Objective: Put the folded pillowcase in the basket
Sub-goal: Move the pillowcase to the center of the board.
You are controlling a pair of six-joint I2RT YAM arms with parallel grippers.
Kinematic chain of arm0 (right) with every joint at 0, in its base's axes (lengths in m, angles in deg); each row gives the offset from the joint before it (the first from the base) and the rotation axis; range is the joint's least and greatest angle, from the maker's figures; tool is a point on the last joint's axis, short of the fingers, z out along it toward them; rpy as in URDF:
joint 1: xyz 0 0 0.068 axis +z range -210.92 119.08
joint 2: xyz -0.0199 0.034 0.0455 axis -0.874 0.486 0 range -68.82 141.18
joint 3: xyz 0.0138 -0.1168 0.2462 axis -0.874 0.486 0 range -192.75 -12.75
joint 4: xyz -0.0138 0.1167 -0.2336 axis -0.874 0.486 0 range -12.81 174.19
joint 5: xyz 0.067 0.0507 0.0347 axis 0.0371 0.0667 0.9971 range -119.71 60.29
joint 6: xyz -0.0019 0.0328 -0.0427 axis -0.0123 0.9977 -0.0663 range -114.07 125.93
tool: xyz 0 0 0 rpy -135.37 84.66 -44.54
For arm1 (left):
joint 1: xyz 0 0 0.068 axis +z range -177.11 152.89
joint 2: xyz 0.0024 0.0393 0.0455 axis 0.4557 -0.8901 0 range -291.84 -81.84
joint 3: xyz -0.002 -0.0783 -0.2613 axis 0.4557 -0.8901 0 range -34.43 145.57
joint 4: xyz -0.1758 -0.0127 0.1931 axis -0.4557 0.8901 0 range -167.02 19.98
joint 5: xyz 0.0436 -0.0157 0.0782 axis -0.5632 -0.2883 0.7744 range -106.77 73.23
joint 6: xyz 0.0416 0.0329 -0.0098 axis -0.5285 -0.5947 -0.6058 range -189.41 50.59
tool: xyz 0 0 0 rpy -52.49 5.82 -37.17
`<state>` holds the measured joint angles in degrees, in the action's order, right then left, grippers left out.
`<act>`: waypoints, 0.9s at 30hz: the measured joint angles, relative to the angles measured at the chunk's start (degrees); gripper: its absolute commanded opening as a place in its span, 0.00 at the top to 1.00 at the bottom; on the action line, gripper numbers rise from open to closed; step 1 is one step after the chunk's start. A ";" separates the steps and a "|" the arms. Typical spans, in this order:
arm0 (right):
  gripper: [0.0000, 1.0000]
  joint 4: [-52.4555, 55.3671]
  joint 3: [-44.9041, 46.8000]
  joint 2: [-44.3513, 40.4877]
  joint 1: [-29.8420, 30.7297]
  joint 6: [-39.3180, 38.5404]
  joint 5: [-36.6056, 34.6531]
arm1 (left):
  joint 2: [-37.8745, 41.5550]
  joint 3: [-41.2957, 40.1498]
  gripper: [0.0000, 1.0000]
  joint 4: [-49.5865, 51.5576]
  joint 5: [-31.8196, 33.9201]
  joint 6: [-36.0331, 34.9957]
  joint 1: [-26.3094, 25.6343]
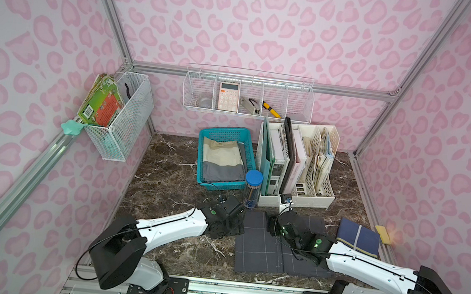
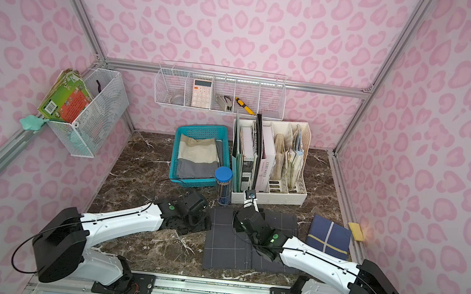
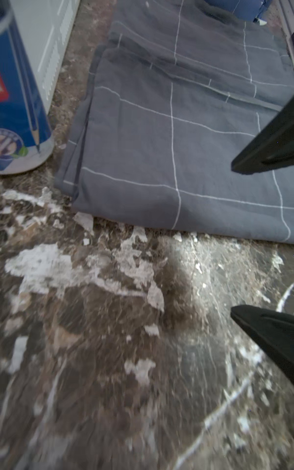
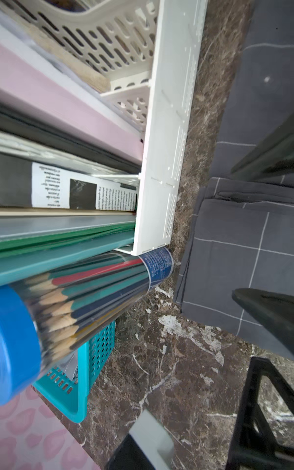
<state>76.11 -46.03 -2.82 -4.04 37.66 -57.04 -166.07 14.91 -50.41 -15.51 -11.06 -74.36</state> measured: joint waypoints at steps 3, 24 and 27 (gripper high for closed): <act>0.30 -0.63 1.29 -1.27 0.00 0.87 -0.44 | -3.93 2.14 0.25 -1.44 -0.39 0.02 -0.92; 0.30 -2.60 4.04 -3.80 0.00 1.66 -0.48 | -9.09 3.85 0.99 1.55 3.23 1.62 -0.85; 0.30 -2.73 4.02 -2.62 0.24 2.51 0.00 | -6.25 1.79 1.00 3.74 4.92 1.40 0.24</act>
<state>73.38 -42.00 -5.44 -3.80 40.17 -57.04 -172.32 16.71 -46.67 -10.60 -9.66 -74.11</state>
